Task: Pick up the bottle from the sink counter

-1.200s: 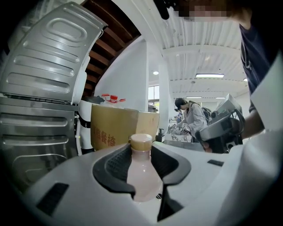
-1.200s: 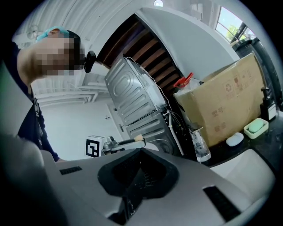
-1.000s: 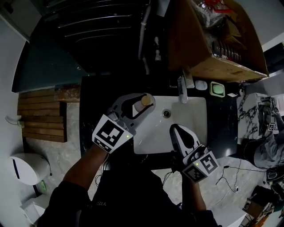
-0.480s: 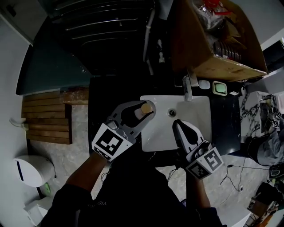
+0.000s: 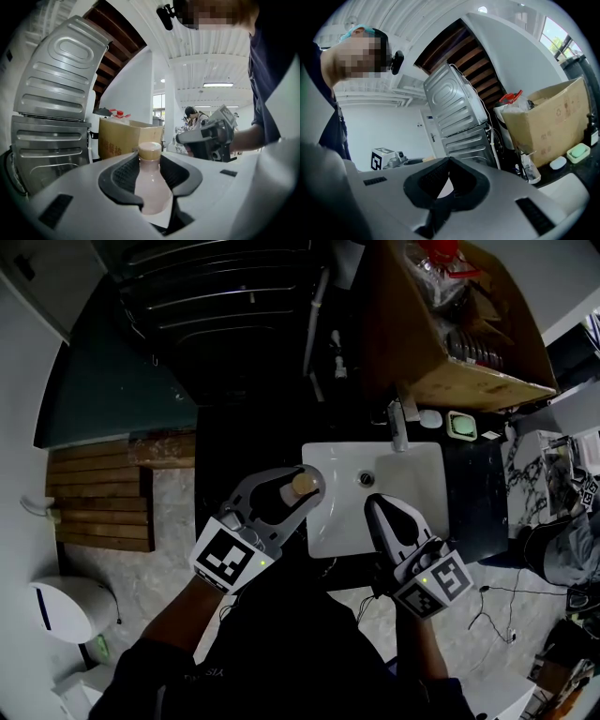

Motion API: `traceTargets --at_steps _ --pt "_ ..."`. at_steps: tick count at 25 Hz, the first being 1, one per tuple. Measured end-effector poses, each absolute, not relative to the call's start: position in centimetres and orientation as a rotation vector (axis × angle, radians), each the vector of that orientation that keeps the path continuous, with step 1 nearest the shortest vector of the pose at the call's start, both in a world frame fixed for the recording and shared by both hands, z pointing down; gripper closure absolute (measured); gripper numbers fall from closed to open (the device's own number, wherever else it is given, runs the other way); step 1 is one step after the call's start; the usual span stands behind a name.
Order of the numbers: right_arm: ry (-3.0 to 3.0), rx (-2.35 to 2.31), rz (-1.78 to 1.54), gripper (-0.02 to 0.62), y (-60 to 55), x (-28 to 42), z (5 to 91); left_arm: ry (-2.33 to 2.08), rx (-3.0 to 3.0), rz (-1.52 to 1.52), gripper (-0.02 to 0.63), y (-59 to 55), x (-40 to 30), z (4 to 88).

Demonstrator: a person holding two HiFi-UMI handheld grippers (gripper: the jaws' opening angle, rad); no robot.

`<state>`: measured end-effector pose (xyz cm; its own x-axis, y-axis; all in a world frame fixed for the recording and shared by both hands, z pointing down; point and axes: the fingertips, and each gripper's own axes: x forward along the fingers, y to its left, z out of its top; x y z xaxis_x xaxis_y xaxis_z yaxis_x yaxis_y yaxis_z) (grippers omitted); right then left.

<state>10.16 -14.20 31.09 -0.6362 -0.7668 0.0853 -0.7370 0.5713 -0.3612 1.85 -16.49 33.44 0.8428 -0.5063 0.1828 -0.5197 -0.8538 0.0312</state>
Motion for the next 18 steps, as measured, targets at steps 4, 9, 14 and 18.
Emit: traceTargets --at_steps 4,9,14,18 --pt "2.716 -1.281 -0.558 0.575 -13.7 9.2 30.7 -0.834 2.948 0.234 0.466 -15.8 0.8 33.5" --pt "2.720 -1.270 -0.535 0.575 -13.1 8.1 30.0 -0.823 2.935 0.233 0.466 -14.6 -0.2 33.8" --pt "2.692 -1.247 -0.536 0.575 -12.6 6.8 29.0 -0.828 2.939 0.232 0.466 -14.0 -1.1 33.7" --pt "2.725 -1.268 -0.525 0.575 -12.1 6.5 29.6 -0.828 2.942 0.235 0.466 -13.9 -1.5 33.6"
